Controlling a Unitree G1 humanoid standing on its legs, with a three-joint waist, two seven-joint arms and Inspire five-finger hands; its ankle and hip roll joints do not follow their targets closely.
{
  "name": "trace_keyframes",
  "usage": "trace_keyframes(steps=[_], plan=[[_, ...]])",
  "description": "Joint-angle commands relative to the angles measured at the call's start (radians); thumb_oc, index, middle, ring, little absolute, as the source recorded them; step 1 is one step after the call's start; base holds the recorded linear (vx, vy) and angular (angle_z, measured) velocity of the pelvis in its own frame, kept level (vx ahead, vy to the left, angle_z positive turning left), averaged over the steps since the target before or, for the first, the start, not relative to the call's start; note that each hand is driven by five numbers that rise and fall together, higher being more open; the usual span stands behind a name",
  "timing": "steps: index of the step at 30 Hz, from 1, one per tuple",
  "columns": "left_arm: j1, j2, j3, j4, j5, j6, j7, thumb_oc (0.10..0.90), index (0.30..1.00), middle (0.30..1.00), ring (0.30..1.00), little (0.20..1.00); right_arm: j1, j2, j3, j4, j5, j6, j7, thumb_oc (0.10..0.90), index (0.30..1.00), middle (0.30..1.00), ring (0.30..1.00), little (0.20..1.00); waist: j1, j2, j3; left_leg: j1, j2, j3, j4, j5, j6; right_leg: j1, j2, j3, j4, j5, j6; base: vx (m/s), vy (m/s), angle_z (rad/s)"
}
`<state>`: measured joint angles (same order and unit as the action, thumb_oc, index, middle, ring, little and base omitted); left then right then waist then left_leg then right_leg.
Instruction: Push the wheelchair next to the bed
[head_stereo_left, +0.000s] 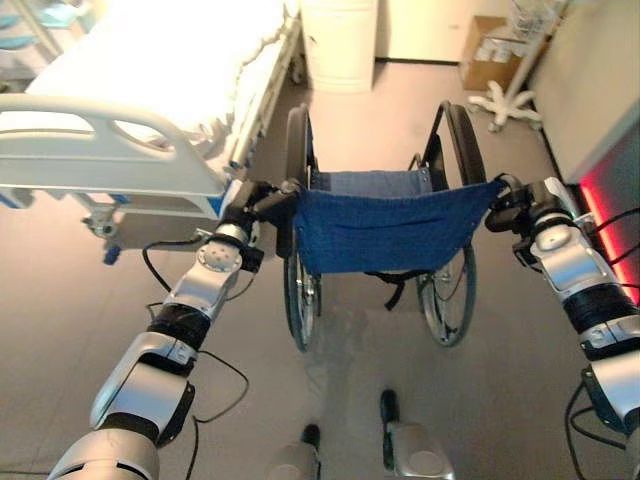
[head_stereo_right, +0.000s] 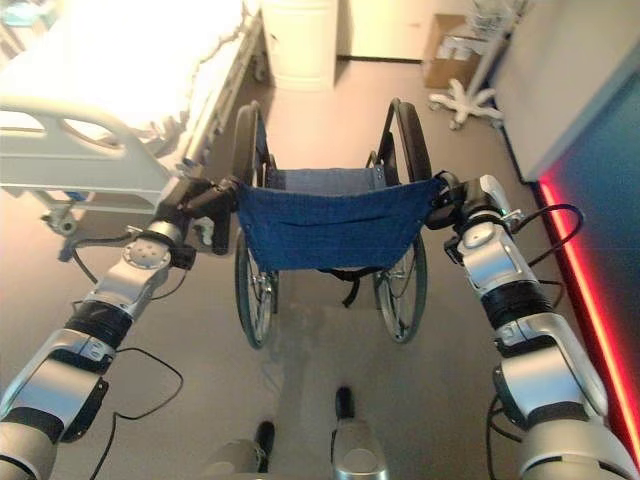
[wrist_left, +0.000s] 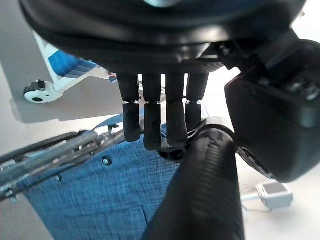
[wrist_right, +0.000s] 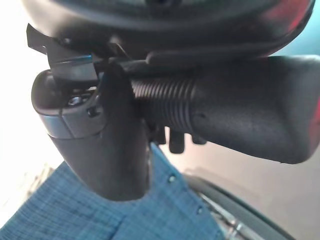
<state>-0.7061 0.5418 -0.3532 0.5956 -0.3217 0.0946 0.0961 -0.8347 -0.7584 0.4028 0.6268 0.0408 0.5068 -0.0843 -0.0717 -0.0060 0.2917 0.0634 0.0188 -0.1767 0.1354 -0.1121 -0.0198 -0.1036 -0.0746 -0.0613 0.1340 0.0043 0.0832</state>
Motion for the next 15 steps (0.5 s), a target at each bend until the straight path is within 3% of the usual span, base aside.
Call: trace_keyframes(steps=[1,5,6,8,10,12,15], plan=[[0.018,0.028,-0.055,0.005,0.081,-0.013,-0.012,0.4,0.3,0.3,0.3,0.3,-0.024,0.042,0.147,-0.072,-0.08,-0.113,0.115,0.4,0.3,0.3,0.3,0.3,0.02,-0.055,-0.071,0.15,0.033,0.04,-0.051,0.001,-0.028,-0.048,-0.079,0.051,-0.073,0.202,0.059,0.24,-0.19,0.3],[-0.019,0.04,-0.066,0.038,0.068,-0.019,-0.008,0.4,0.3,0.3,0.3,0.3,-0.077,0.038,0.19,-0.053,-0.061,-0.09,0.121,0.4,0.3,0.3,0.3,0.3,0.013,-0.045,-0.078,0.137,0.069,0.046,-0.038,0.1,-0.061,-0.029,-0.057,0.014,-0.079,0.174,0.033,0.23,-0.176,0.25],[-0.042,0.043,-0.068,0.062,0.059,-0.022,-0.018,0.4,0.3,0.3,0.3,0.3,-0.099,0.043,0.208,-0.048,-0.05,-0.064,0.126,0.4,0.3,0.3,0.3,0.3,0.007,-0.041,-0.082,0.124,0.084,0.047,-0.004,0.165,-0.073,-0.026,-0.047,0.005,-0.075,0.165,0.018,0.23,-0.14,0.05],[-0.051,0.042,-0.069,0.078,0.059,-0.026,-0.023,0.4,0.3,0.3,0.3,0.3,-0.105,0.049,0.218,-0.043,-0.046,-0.048,0.132,0.4,0.3,0.3,0.3,0.3,0.0,-0.038,-0.085,0.12,0.099,0.054,0.033,0.213,-0.082,-0.022,-0.042,-0.005,-0.073,0.157,0.006,0.2,-0.094,0.09],[-0.049,0.037,-0.07,0.091,0.055,-0.032,-0.016,0.4,0.3,0.3,0.3,0.3,-0.099,0.056,0.231,-0.036,-0.052,-0.037,0.142,0.4,0.3,0.3,0.3,0.3,-0.009,-0.036,-0.094,0.114,0.11,0.061,0.119,0.303,-0.094,-0.008,-0.027,-0.021,-0.066,0.132,-0.02,0.25,-0.076,0.07],[-0.059,0.043,-0.065,0.095,0.034,-0.033,-0.018,0.4,0.3,0.3,0.3,0.3,-0.102,0.061,0.238,-0.044,-0.039,-0.021,0.134,0.4,0.3,0.3,0.3,0.3,0.006,-0.051,-0.077,0.007,0.093,0.084,0.219,0.345,-0.093,0.05,-0.017,-0.029,-0.063,0.094,-0.048,0.36,-0.11,0.08],[-0.058,0.045,-0.059,0.085,0.037,-0.047,-0.023,0.4,0.3,0.3,0.3,0.3,-0.109,0.084,0.239,-0.031,-0.049,-0.017,0.113,0.4,0.3,0.3,0.3,0.3,0.043,-0.044,-0.034,-0.104,0.053,0.098,0.174,0.323,-0.077,0.122,0.013,0.002,-0.065,0.06,-0.049,0.28,-0.015,-0.07]])
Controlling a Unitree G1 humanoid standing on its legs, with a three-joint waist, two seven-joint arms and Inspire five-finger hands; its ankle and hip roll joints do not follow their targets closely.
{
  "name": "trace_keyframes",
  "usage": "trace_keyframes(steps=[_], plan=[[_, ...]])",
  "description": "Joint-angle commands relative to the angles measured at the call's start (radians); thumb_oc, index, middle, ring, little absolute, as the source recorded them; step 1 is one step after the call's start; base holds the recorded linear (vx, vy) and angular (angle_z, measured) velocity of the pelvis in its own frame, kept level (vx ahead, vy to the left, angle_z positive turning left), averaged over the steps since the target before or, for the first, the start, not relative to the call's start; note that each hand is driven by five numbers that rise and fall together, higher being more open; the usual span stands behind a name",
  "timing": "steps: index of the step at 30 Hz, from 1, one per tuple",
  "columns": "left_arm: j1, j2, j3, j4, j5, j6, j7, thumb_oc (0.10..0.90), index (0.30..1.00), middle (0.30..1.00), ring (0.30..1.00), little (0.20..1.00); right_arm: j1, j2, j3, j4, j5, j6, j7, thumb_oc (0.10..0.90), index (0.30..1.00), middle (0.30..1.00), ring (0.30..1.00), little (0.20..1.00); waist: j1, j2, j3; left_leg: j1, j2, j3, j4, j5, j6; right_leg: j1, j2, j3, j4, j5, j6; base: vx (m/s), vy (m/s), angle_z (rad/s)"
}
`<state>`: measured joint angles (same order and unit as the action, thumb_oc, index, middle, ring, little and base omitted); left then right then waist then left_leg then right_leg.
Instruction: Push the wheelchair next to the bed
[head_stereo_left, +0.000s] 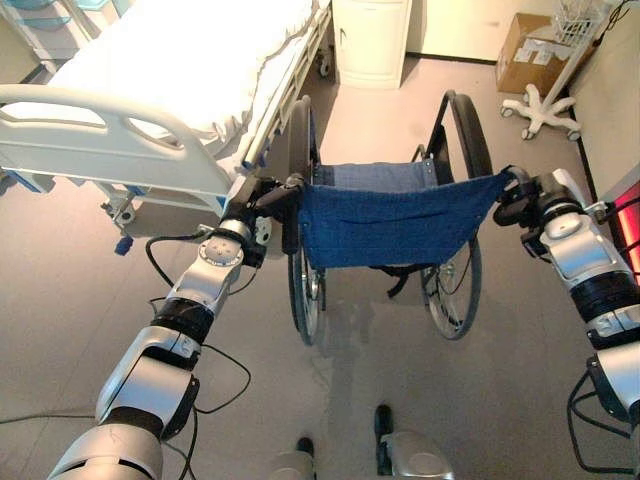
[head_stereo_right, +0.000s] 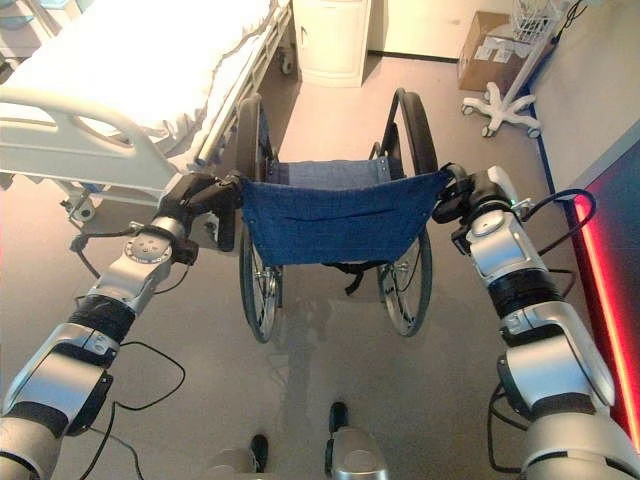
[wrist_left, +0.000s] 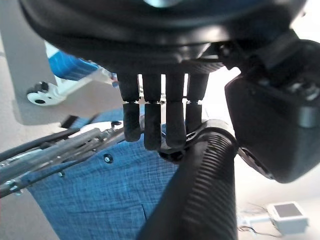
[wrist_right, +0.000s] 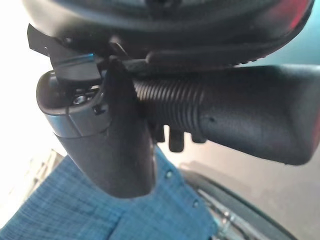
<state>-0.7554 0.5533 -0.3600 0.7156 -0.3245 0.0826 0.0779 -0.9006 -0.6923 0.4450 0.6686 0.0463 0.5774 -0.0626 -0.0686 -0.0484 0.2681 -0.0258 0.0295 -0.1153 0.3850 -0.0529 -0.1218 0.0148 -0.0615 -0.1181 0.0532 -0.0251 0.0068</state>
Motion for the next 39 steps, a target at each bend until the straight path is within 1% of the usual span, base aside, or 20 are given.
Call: trace_keyframes(steps=[1,4,5,7,8,10,11,17,20,23,26,29,30,31,32,34,35,36,38,39], plan=[[-0.001,0.034,-0.048,-0.049,0.039,-0.039,-0.001,0.4,0.3,0.3,0.3,0.3,-0.046,0.023,0.196,-0.074,-0.061,-0.083,0.091,0.4,0.3,0.3,0.3,0.3,0.057,0.007,0.008,-0.057,0.034,0.049,-0.124,0.275,0.023,0.041,0.02,0.072,0.011,0.072,0.026,0.3,0.069,-0.1],[0.019,0.043,-0.052,-0.075,0.031,-0.044,0.012,0.4,0.3,0.3,0.3,0.3,-0.047,0.026,0.193,-0.081,-0.069,-0.074,0.089,0.4,0.3,0.3,0.3,0.3,0.108,0.037,0.046,-0.15,0.03,0.048,-0.317,0.348,0.007,0.142,0.069,0.118,0.007,0.01,0.018,0.43,0.135,-0.17],[0.029,0.05,-0.049,-0.086,0.033,-0.042,0.013,0.4,0.3,0.3,0.3,0.3,-0.047,0.02,0.191,-0.085,-0.068,-0.075,0.093,0.4,0.3,0.3,0.3,0.3,0.121,0.046,0.044,-0.176,0.026,0.04,-0.378,0.351,0.005,0.167,0.081,0.135,0.004,-0.002,0.019,0.46,0.155,-0.38],[0.037,0.067,-0.045,-0.097,0.032,-0.034,0.006,0.4,0.3,0.3,0.3,0.3,-0.052,0.007,0.189,-0.084,-0.062,-0.073,0.115,0.4,0.3,0.3,0.3,0.3,0.137,0.041,0.045,-0.172,0.012,0.045,-0.434,0.339,0.007,0.204,0.074,0.153,0.001,-0.026,0.027,0.38,0.166,-0.52],[0.03,0.086,-0.047,-0.093,0.02,-0.024,0.001,0.4,0.3,0.3,0.3,0.3,-0.053,0.002,0.194,-0.083,-0.059,-0.068,0.139,0.4,0.3,0.3,0.3,0.3,0.14,0.043,0.031,-0.162,0.008,0.059,-0.412,0.29,0.019,0.214,0.057,0.159,0.012,-0.05,0.039,0.4,0.238,-0.74],[0.017,0.1,-0.057,-0.05,0.008,-0.016,-0.01,0.4,0.3,0.3,0.3,0.3,-0.029,0.02,0.194,-0.092,-0.046,-0.065,0.156,0.4,0.3,0.3,0.3,0.3,0.138,0.036,0.0,-0.144,-0.007,0.072,-0.343,0.222,0.044,0.21,0.018,0.137,0.023,-0.045,0.069,0.43,0.276,-0.86],[0.016,0.101,-0.058,-0.046,0.01,-0.015,-0.01,0.4,0.3,0.3,0.3,0.3,-0.023,0.023,0.194,-0.095,-0.045,-0.065,0.155,0.4,0.3,0.3,0.3,0.3,0.138,0.034,-0.002,-0.138,-0.008,0.076,-0.34,0.215,0.048,0.21,0.012,0.133,0.022,-0.044,0.072,0.34,0.206,-0.89],[-0.022,0.091,-0.072,-0.014,0.029,-0.002,0.018,0.4,0.3,0.3,0.3,0.3,0.047,0.078,0.171,-0.13,-0.072,-0.087,0.082,0.4,0.3,0.3,0.3,0.3,0.137,0.016,-0.041,-0.094,-0.042,0.101,-0.339,0.168,0.091,0.173,-0.067,0.112,0.079,0.063,0.135,0.24,0.19,-0.32],[-0.045,0.062,-0.074,0.003,0.016,0.007,0.047,0.4,0.3,0.3,0.3,0.3,0.036,0.108,0.171,-0.096,-0.078,-0.128,0.04,0.4,0.3,0.3,0.3,0.3,0.141,0.018,-0.056,-0.087,-0.062,0.107,-0.347,0.156,0.107,0.16,-0.096,0.119,0.099,0.107,0.148,0.21,0.193,-0.12],[-0.069,0.039,-0.073,0.027,0.004,0.0,0.062,0.4,0.3,0.3,0.3,0.3,0.005,0.136,0.174,-0.067,-0.074,-0.119,0.033,0.4,0.3,0.3,0.3,0.3,0.147,0.017,-0.066,-0.092,-0.072,0.114,-0.347,0.148,0.117,0.148,-0.118,0.124,0.128,0.157,0.151,0.16,0.134,-0.23],[-0.088,0.026,-0.074,0.032,-0.004,-0.001,0.077,0.4,0.3,0.3,0.3,0.3,-0.015,0.156,0.18,-0.033,-0.061,-0.12,0.03,0.4,0.3,0.3,0.3,0.3,0.156,0.017,-0.076,-0.097,-0.079,0.118,-0.351,0.147,0.126,0.149,-0.129,0.127,0.169,0.195,0.15,0.1,0.106,-0.05],[-0.098,0.019,-0.085,0.023,0.021,-0.005,0.088,0.4,0.3,0.3,0.3,0.3,-0.017,0.163,0.179,-0.018,-0.032,-0.127,0.02,0.4,0.3,0.3,0.3,0.3,0.157,0.021,-0.09,-0.102,-0.087,0.115,-0.351,0.147,0.139,0.143,-0.094,0.159,0.265,0.223,0.147,0.14,0.1,-0.06],[-0.091,0.018,-0.087,0.015,0.029,-0.004,0.089,0.4,0.3,0.3,0.3,0.3,-0.005,0.16,0.174,-0.018,-0.02,-0.132,0.023,0.4,0.3,0.3,0.3,0.3,0.153,0.022,-0.097,-0.098,-0.091,0.112,-0.352,0.146,0.145,0.125,-0.07,0.169,0.314,0.239,0.15,0.24,0.098,0.12],[-0.074,0.02,-0.083,0.003,0.027,0.0,0.087,0.4,0.3,0.3,0.3,0.3,0.021,0.152,0.169,-0.039,-0.009,-0.124,0.034,0.4,0.3,0.3,0.3,0.3,0.137,0.027,-0.103,-0.069,-0.093,0.101,-0.362,0.138,0.15,0.053,-0.051,0.174,0.348,0.255,0.149,0.28,0.101,0.12],[-0.067,0.021,-0.079,-0.001,0.028,0.001,0.086,0.4,0.3,0.3,0.3,0.3,0.031,0.148,0.166,-0.049,-0.007,-0.119,0.038,0.4,0.3,0.3,0.3,0.3,0.128,0.029,-0.103,-0.053,-0.093,0.095,-0.367,0.135,0.153,0.02,-0.044,0.175,0.351,0.256,0.147,0.32,0.083,0.2],[-0.033,0.018,-0.068,-0.02,0.041,0.003,0.088,0.4,0.3,0.3,0.3,0.3,0.056,0.132,0.163,-0.097,0.003,-0.096,0.046,0.4,0.3,0.3,0.3,0.3,0.087,0.038,-0.092,0.021,-0.095,0.066,-0.389,0.124,0.154,-0.127,-0.012,0.173,0.306,0.254,0.134,0.39,0.018,0.22],[-0.006,0.024,-0.06,-0.045,0.042,0.007,0.084,0.4,0.3,0.3,0.3,0.3,0.078,0.113,0.147,-0.143,-0.001,-0.072,0.06,0.4,0.3,0.3,0.3,0.3,0.054,0.036,-0.074,0.073,-0.109,0.032,-0.4,0.093,0.159,-0.215,-0.002,0.168,0.267,0.253,0.127,0.42,-0.041,0.12],[0.001,0.027,-0.058,-0.052,0.042,0.007,0.08,0.4,0.3,0.3,0.3,0.3,0.088,0.106,0.14,-0.158,-0.002,-0.065,0.064,0.4,0.3,0.3,0.3,0.3,0.043,0.03,-0.068,0.09,-0.119,0.021,-0.399,0.075,0.163,-0.239,-0.006,0.163,0.23,0.263,0.126,0.46,-0.098,0.25],[0.015,0.035,-0.052,-0.068,0.05,-0.01,0.072,0.4,0.3,0.3,0.3,0.3,0.11,0.068,0.112,-0.214,-0.012,-0.048,0.078,0.4,0.3,0.3,0.3,0.3,0.005,0.016,-0.037,0.151,-0.14,-0.02,-0.389,0.017,0.17,-0.309,-0.035,0.136,0.005,0.273,0.132,0.44,-0.122,0.58],[0.02,0.035,-0.047,-0.074,0.051,-0.016,0.071,0.4,0.3,0.3,0.3,0.3,0.109,0.058,0.104,-0.225,-0.02,-0.042,0.087,0.4,0.3,0.3,0.3,0.3,-0.004,0.027,-0.025,0.173,-0.129,-0.034,-0.392,0.007,0.168,-0.305,-0.027,0.131,-0.051,0.266,0.133,0.39,-0.125,0.95]])
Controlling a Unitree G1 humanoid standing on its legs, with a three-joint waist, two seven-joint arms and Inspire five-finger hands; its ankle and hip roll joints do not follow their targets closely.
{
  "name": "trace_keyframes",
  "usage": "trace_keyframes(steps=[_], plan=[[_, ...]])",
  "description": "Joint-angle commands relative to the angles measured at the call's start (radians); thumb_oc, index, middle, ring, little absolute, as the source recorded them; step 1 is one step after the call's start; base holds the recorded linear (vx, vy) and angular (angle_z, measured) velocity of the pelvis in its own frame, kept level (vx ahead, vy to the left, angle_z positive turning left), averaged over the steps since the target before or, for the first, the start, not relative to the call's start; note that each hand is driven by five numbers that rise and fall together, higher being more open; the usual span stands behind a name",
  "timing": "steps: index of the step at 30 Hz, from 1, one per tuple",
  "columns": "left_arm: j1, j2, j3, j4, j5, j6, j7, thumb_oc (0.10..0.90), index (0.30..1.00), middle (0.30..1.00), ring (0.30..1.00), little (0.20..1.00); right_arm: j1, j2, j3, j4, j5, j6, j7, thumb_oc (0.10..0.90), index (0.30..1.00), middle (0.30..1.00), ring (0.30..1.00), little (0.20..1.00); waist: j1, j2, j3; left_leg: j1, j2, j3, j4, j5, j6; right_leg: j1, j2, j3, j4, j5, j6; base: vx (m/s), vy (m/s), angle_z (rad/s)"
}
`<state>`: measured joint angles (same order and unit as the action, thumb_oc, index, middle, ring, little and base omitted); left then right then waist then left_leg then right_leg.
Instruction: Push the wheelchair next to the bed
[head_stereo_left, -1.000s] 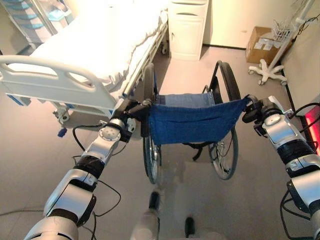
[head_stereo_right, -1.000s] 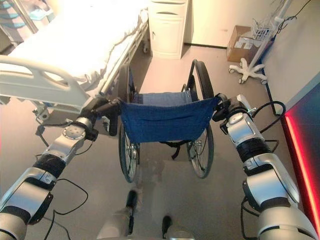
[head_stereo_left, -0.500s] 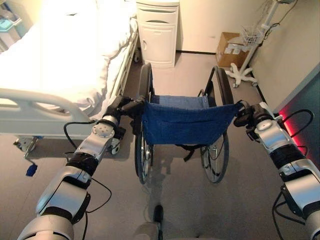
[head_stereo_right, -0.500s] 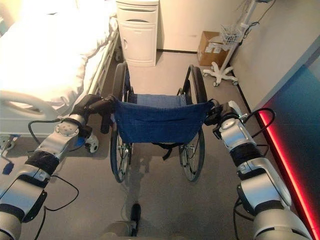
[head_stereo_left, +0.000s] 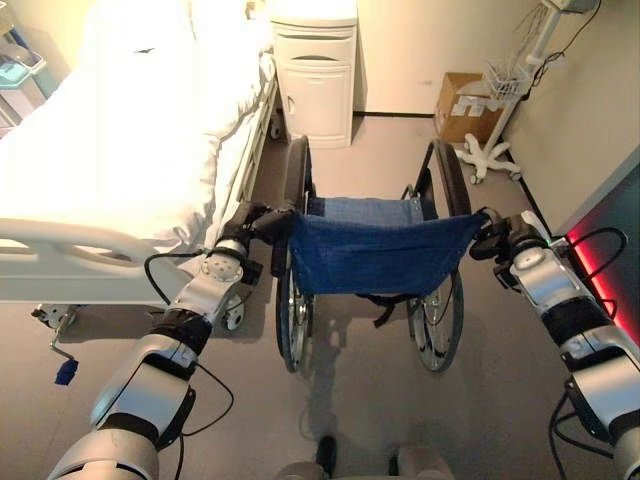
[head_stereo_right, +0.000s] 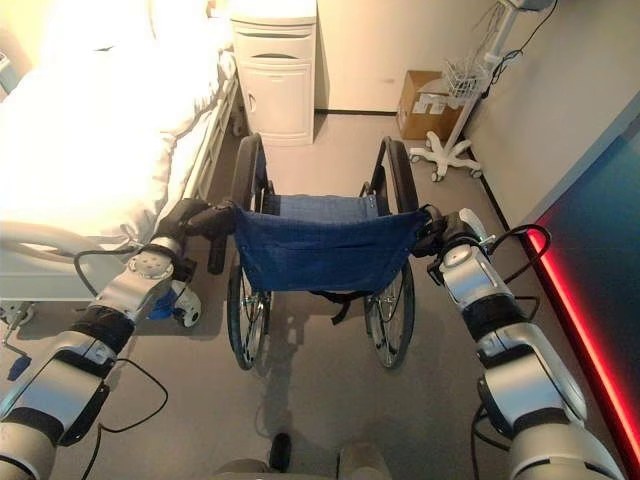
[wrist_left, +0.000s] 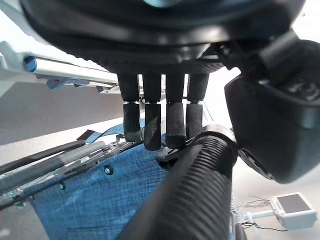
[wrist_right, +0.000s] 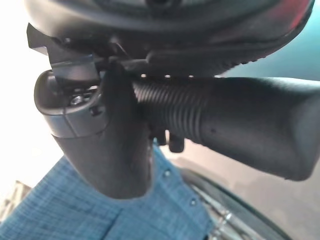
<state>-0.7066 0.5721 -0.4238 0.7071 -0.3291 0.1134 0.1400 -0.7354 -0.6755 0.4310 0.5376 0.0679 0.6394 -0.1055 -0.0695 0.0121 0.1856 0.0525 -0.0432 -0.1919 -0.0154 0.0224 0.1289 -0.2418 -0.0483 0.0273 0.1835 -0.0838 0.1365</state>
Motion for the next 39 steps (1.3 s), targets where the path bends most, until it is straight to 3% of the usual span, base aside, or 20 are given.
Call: trace_keyframes(steps=[1,4,7,9,13,15,17,18,19,20,21,22,24,26,28,29,30,35,39], plan=[[-0.028,0.013,0.024,-0.068,0.06,-0.053,0.007,0.4,0.3,0.3,0.3,0.3,-0.068,0.035,0.11,-0.106,-0.052,-0.09,0.142,0.4,0.3,0.3,0.3,0.3,-0.009,-0.025,0.071,0.106,-0.047,0.032,0.005,-0.066,-0.086,-0.047,-0.026,-0.006,-0.201,0.306,0.002,0.28,-0.146,0.98],[-0.041,0.035,0.029,-0.072,0.057,-0.049,0.003,0.4,0.3,0.3,0.3,0.3,-0.124,0.046,0.119,-0.108,-0.046,-0.073,0.14,0.4,0.3,0.3,0.3,0.3,0.02,-0.041,0.082,0.064,-0.036,0.064,0.051,-0.073,-0.102,0.021,-0.047,-0.022,-0.122,0.255,-0.005,0.21,-0.209,0.73],[-0.043,0.04,0.021,-0.063,0.024,-0.045,-0.006,0.4,0.3,0.3,0.3,0.3,-0.15,0.071,0.158,-0.088,-0.009,-0.064,0.134,0.4,0.3,0.3,0.3,0.3,0.032,-0.064,0.077,0.054,-0.023,0.084,0.111,-0.103,-0.12,0.067,-0.068,-0.029,-0.081,0.28,-0.002,0.28,-0.197,0.42],[-0.02,0.047,0.026,-0.091,0.044,-0.036,-0.018,0.4,0.3,0.3,0.3,0.3,-0.133,0.068,0.154,-0.109,-0.001,-0.063,0.133,0.4,0.3,0.3,0.3,0.3,0.033,-0.067,0.07,0.084,0.014,0.104,0.095,-0.102,-0.138,0.103,-0.07,-0.06,-0.106,0.268,-0.01,0.39,-0.225,-0.16],[-0.034,0.044,0.042,-0.082,0.06,-0.043,-0.023,0.4,0.3,0.3,0.3,0.3,-0.128,0.063,0.131,-0.155,0.005,-0.025,0.13,0.4,0.3,0.3,0.3,0.3,0.02,-0.068,0.048,0.119,0.045,0.11,0.08,-0.092,-0.174,0.147,-0.059,-0.089,-0.149,0.254,-0.029,0.23,-0.154,0.24],[-0.044,0.037,0.04,-0.072,0.058,-0.048,-0.015,0.4,0.3,0.3,0.3,0.3,-0.123,0.072,0.136,-0.161,0.016,-0.006,0.123,0.4,0.3,0.3,0.3,0.3,0.007,-0.062,0.033,0.122,0.07,0.103,0.145,-0.027,-0.196,0.148,-0.051,-0.096,-0.152,0.252,-0.046,0.19,-0.098,0.54],[-0.022,0.03,0.048,-0.081,0.059,-0.059,-0.006,0.4,0.3,0.3,0.3,0.3,-0.096,0.072,0.138,-0.169,0.005,-0.011,0.132,0.4,0.3,0.3,0.3,0.3,-0.011,-0.046,0.015,0.119,0.121,0.11,0.271,0.17,-0.243,0.155,-0.033,-0.117,-0.146,0.238,-0.074,0.14,0.014,0.11],[-0.019,0.031,0.05,-0.087,0.058,-0.057,-0.005,0.4,0.3,0.3,0.3,0.3,-0.091,0.071,0.138,-0.172,0.003,-0.013,0.132,0.4,0.3,0.3,0.3,0.3,-0.011,-0.049,0.015,0.108,0.122,0.109,0.305,0.192,-0.246,0.161,-0.034,-0.118,-0.147,0.235,-0.079,0.19,-0.022,0.01],[-0.009,0.035,0.054,-0.112,0.055,-0.056,-0.006,0.4,0.3,0.3,0.3,0.3,-0.068,0.072,0.136,-0.177,-0.007,-0.022,0.123,0.4,0.3,0.3,0.3,0.3,0.007,-0.075,0.026,-0.021,0.099,0.107,0.465,0.237,-0.245,0.211,-0.047,-0.106,-0.155,0.216,-0.1,0.19,-0.067,0.03],[-0.003,0.038,0.055,-0.119,0.053,-0.057,-0.011,0.4,0.3,0.3,0.3,0.3,-0.062,0.073,0.137,-0.174,-0.004,-0.025,0.117,0.4,0.3,0.3,0.3,0.3,0.019,-0.087,0.035,-0.085,0.087,0.12,0.503,0.242,-0.241,0.239,-0.051,-0.101,-0.16,0.207,-0.107,0.31,-0.044,0.01],[0.012,0.044,0.059,-0.133,0.056,-0.065,-0.02,0.4,0.3,0.3,0.3,0.3,-0.052,0.072,0.136,-0.167,-0.001,-0.03,0.11,0.4,0.3,0.3,0.3,0.3,0.042,-0.082,0.056,-0.163,0.105,0.138,0.515,0.245,-0.247,0.292,-0.039,-0.097,-0.17,0.188,-0.114,0.26,0.025,-0.02],[0.025,0.049,0.067,-0.139,0.055,-0.074,-0.026,0.4,0.3,0.3,0.3,0.3,-0.048,0.071,0.132,-0.163,-0.008,-0.033,0.113,0.4,0.3,0.3,0.3,0.3,0.051,-0.078,0.064,-0.184,0.112,0.139,0.481,0.249,-0.247,0.312,-0.035,-0.094,-0.172,0.18,-0.113,0.36,0.139,-0.1],[0.062,0.08,0.096,-0.177,0.04,-0.085,-0.035,0.4,0.3,0.3,0.3,0.3,-0.052,0.073,0.13,-0.161,-0.037,-0.029,0.135,0.4,0.3,0.3,0.3,0.3,0.099,-0.043,0.096,-0.22,0.086,0.123,0.266,0.257,-0.239,0.388,0.007,-0.047,-0.168,0.132,-0.107,0.4,0.208,-0.36],[0.059,0.099,0.104,-0.192,0.026,-0.074,-0.036,0.4,0.3,0.3,0.3,0.3,-0.074,0.067,0.142,-0.166,-0.038,-0.016,0.152,0.4,0.3,0.3,0.3,0.3,0.124,-0.037,0.104,-0.237,0.074,0.118,0.186,0.244,-0.239,0.42,0.017,-0.024,-0.181,0.117,-0.1,0.26,0.139,-0.67],[0.055,0.096,0.104,-0.191,0.02,-0.069,-0.037,0.4,0.3,0.3,0.3,0.3,-0.085,0.061,0.151,-0.174,-0.022,0.007,0.155,0.4,0.3,0.3,0.3,0.3,0.125,-0.043,0.101,-0.213,0.068,0.134,0.175,0.193,-0.226,0.413,0.001,-0.029,-0.187,0.119,-0.091,0.19,0.153,-0.8],[0.065,0.097,0.1,-0.188,0.031,-0.07,-0.042,0.4,0.3,0.3,0.3,0.3,-0.076,0.046,0.146,-0.189,-0.03,0.023,0.186,0.4,0.3,0.3,0.3,0.3,0.113,-0.048,0.076,-0.137,0.056,0.14,0.111,0.111,-0.205,0.386,-0.027,-0.056,-0.182,0.135,-0.066,0.24,0.187,-0.92],[0.072,0.105,0.103,-0.204,0.04,-0.06,-0.043,0.4,0.3,0.3,0.3,0.3,-0.065,0.033,0.138,-0.203,-0.033,0.027,0.203,0.4,0.3,0.3,0.3,0.3,0.111,-0.048,0.063,-0.109,0.055,0.14,0.081,0.098,-0.2,0.379,-0.036,-0.063,-0.181,0.141,-0.058,0.29,0.205,-0.9],[0.071,0.145,0.105,-0.238,0.035,-0.027,-0.053,0.4,0.3,0.3,0.3,0.3,-0.037,0.011,0.117,-0.232,-0.026,0.037,0.238,0.4,0.3,0.3,0.3,0.3,0.108,-0.04,0.009,-0.022,0.049,0.147,-0.045,0.092,-0.179,0.338,-0.048,-0.076,-0.183,0.164,-0.026,0.16,0.076,-0.04],[0.034,0.132,0.073,-0.226,0.029,0.008,-0.019,0.4,0.3,0.3,0.3,0.3,-0.042,0.038,0.132,-0.202,-0.021,0.018,0.227,0.4,0.3,0.3,0.3,0.3,0.105,-0.039,-0.01,-0.002,0.046,0.168,-0.069,0.082,-0.17,0.327,-0.059,-0.098,-0.178,0.174,-0.009,0.09,0.028,-0.29]])
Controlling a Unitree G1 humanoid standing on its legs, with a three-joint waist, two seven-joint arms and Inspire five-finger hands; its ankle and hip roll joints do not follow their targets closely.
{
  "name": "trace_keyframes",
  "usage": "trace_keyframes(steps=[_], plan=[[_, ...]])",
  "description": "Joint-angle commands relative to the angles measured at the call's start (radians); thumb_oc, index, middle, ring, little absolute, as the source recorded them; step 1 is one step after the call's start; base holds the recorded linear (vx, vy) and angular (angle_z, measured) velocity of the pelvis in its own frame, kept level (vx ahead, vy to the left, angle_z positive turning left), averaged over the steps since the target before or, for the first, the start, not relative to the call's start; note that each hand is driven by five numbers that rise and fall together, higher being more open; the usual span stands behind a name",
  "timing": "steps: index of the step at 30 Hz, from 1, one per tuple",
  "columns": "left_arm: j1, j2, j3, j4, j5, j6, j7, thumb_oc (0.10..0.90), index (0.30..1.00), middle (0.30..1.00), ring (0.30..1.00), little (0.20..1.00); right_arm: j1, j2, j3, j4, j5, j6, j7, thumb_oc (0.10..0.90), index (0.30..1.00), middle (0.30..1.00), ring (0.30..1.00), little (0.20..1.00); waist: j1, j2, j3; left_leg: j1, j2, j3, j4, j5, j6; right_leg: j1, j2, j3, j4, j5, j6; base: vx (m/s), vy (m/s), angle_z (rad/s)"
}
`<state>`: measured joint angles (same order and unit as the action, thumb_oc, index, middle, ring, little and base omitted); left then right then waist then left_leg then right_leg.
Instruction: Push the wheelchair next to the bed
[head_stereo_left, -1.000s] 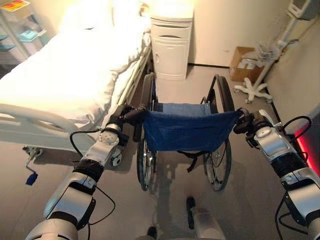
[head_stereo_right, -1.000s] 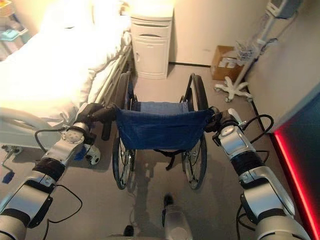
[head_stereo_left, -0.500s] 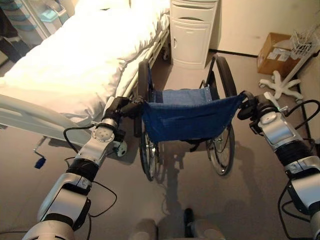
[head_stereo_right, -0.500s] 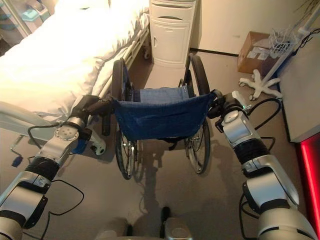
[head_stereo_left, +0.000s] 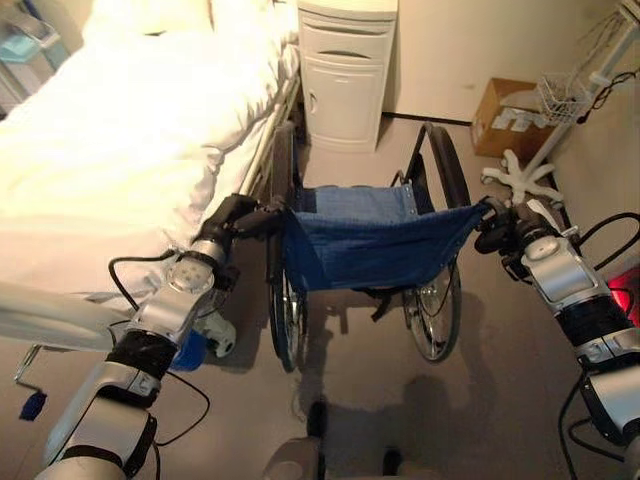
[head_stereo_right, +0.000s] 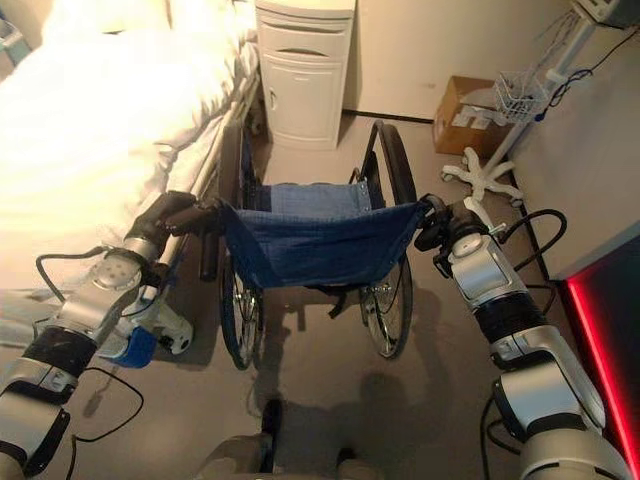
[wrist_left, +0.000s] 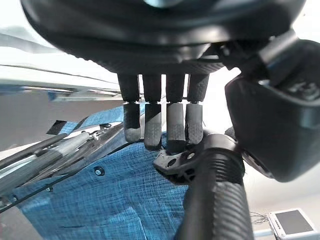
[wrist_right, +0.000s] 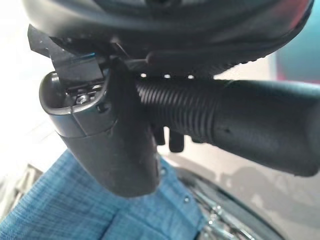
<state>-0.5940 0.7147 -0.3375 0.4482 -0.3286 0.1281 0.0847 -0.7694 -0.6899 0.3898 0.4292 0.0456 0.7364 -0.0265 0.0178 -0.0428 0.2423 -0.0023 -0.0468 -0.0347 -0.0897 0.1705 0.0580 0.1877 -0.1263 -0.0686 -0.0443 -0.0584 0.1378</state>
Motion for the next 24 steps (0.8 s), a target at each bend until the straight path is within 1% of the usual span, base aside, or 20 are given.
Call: trace_keyframes(steps=[1,3,4,8,10,11,13,16,20,24], plan=[[-0.082,-0.011,-0.017,0.036,0.025,-0.001,0.041,0.4,0.3,0.3,0.3,0.3,-0.009,0.059,0.175,-0.089,0.002,-0.085,0.147,0.4,0.3,0.3,0.3,0.3,0.02,0.015,-0.07,0.052,0.048,0.014,0.006,-0.068,-0.098,-0.106,0.017,-0.004,0.053,0.154,-0.007,0.02,0.016,-0.29],[-0.093,-0.017,-0.025,0.049,0.021,0.009,0.05,0.4,0.3,0.3,0.3,0.3,-0.02,0.072,0.186,-0.073,-0.002,-0.09,0.141,0.4,0.3,0.3,0.3,0.3,0.022,0.015,-0.073,0.053,0.049,0.023,0.009,-0.07,-0.094,-0.113,0.011,-0.01,0.06,0.159,-0.004,0.02,0.015,-0.16],[-0.104,-0.026,-0.036,0.068,0.01,0.024,0.068,0.4,0.3,0.3,0.3,0.3,-0.039,0.085,0.202,-0.042,0.009,-0.104,0.125,0.4,0.3,0.3,0.3,0.3,0.026,0.016,-0.076,0.056,0.053,0.035,0.009,-0.071,-0.093,-0.111,0.007,-0.022,0.06,0.159,-0.002,0.02,0.017,-0.07],[-0.167,-0.054,-0.065,0.155,0.0,0.048,0.096,0.4,0.3,0.3,0.3,0.3,-0.127,0.131,0.249,0.045,0.055,-0.079,0.104,0.4,0.3,0.3,0.3,0.3,0.038,0.011,-0.086,0.054,0.055,0.052,0.008,-0.071,-0.096,-0.105,-0.001,-0.046,0.049,0.163,0.003,-0.01,-0.009,-0.1],[-0.221,-0.07,-0.092,0.225,-0.011,0.068,0.102,0.4,0.3,0.3,0.3,0.3,-0.183,0.161,0.279,0.125,0.1,-0.087,0.091,0.4,0.3,0.3,0.3,0.3,0.044,0.013,-0.094,0.056,0.055,0.05,0.003,-0.07,-0.096,-0.102,-0.002,-0.051,0.044,0.164,0.004,-0.03,-0.021,-0.07],[-0.225,-0.071,-0.093,0.229,-0.01,0.068,0.102,0.4,0.3,0.3,0.3,0.3,-0.186,0.163,0.28,0.131,0.101,-0.089,0.09,0.4,0.3,0.3,0.3,0.3,0.044,0.013,-0.094,0.056,0.054,0.049,0.003,-0.07,-0.097,-0.101,-0.002,-0.051,0.044,0.164,0.004,-0.02,-0.012,-0.07],[-0.255,-0.082,-0.11,0.268,-0.008,0.079,0.105,0.4,0.3,0.3,0.3,0.3,-0.209,0.181,0.288,0.18,0.118,-0.11,0.074,0.4,0.3,0.3,0.3,0.3,0.045,0.016,-0.098,0.056,0.055,0.047,0.002,-0.07,-0.096,-0.1,0.0,-0.051,0.038,0.161,0.002,0.0,0.0,0.0],[-0.298,-0.102,-0.137,0.332,-0.022,0.087,0.118,0.4,0.3,0.3,0.3,0.3,-0.256,0.219,0.303,0.286,0.115,-0.182,0.056,0.4,0.3,0.3,0.3,0.3,0.05,0.023,-0.107,0.053,0.05,0.033,0.004,-0.069,-0.096,-0.096,0.007,-0.045,0.03,0.154,-0.005,0.0,0.001,0.01],[-0.314,-0.112,-0.154,0.353,-0.007,0.091,0.123,0.4,0.3,0.3,0.3,0.3,-0.279,0.236,0.307,0.334,0.103,-0.215,0.042,0.4,0.3,0.3,0.3,0.3,0.055,0.027,-0.109,0.053,0.046,0.022,0.004,-0.071,-0.096,-0.094,0.008,-0.044,0.029,0.15,-0.008,0.02,0.002,0.02],[-0.35,-0.114,-0.171,0.371,-0.008,0.112,0.112,0.4,0.3,0.3,0.3,0.3,-0.315,0.251,0.313,0.37,0.098,-0.2,0.04,0.4,0.3,0.3,0.3,0.3,0.06,0.028,-0.111,0.053,0.04,0.015,0.002,-0.074,-0.095,-0.092,0.009,-0.047,0.022,0.151,-0.008,0.04,-0.004,0.07]])
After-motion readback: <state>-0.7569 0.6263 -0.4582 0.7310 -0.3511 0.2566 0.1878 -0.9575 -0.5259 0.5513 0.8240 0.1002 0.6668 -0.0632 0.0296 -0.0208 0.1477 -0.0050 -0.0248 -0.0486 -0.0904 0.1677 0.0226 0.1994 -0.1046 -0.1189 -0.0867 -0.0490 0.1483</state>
